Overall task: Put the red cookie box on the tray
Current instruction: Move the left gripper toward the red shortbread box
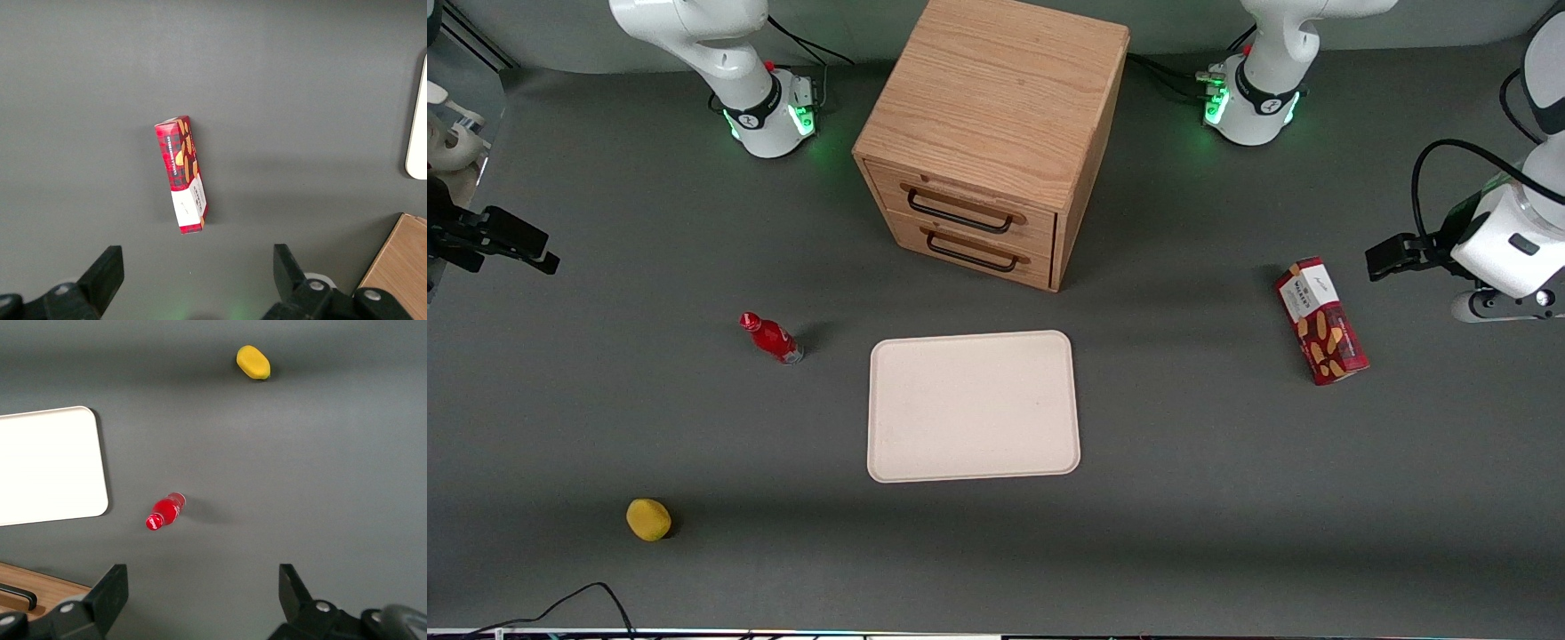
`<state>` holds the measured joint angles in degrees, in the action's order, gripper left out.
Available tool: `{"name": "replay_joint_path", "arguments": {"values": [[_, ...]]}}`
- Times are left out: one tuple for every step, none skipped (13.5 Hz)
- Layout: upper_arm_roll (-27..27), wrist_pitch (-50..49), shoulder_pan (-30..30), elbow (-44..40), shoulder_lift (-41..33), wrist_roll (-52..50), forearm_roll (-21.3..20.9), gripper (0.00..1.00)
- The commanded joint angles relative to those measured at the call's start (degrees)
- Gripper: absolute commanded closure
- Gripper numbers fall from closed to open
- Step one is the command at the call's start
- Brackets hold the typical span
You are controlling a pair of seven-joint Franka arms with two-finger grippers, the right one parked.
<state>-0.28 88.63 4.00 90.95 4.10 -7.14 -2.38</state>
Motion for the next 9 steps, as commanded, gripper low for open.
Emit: {"name": "replay_joint_path", "arguments": {"values": [[-0.07,-0.74,-0.31,-1.39,0.47,1.16,0.53,0.00],[-0.16,-0.74,-0.22,-1.48,0.47,0.99,0.44,0.00],[-0.07,-1.09,-0.22,-1.57,0.47,0.81,0.36,0.00],[-0.07,-1.44,-0.39,-1.48,0.47,0.99,0.36,0.00],[-0.07,-1.79,-0.48,-1.13,0.47,1.16,0.27,0.00],[0.02,-1.88,-0.66,-0.43,0.47,1.77,0.09,0.00],[0.45,-1.19,-0.83,1.75,-0.13,2.56,0.09,0.00],[2.20,0.12,-0.75,4.47,-1.01,2.57,0.18,0.00],[3.17,3.01,-0.66,7.89,-1.89,2.74,0.18,0.00]]}}
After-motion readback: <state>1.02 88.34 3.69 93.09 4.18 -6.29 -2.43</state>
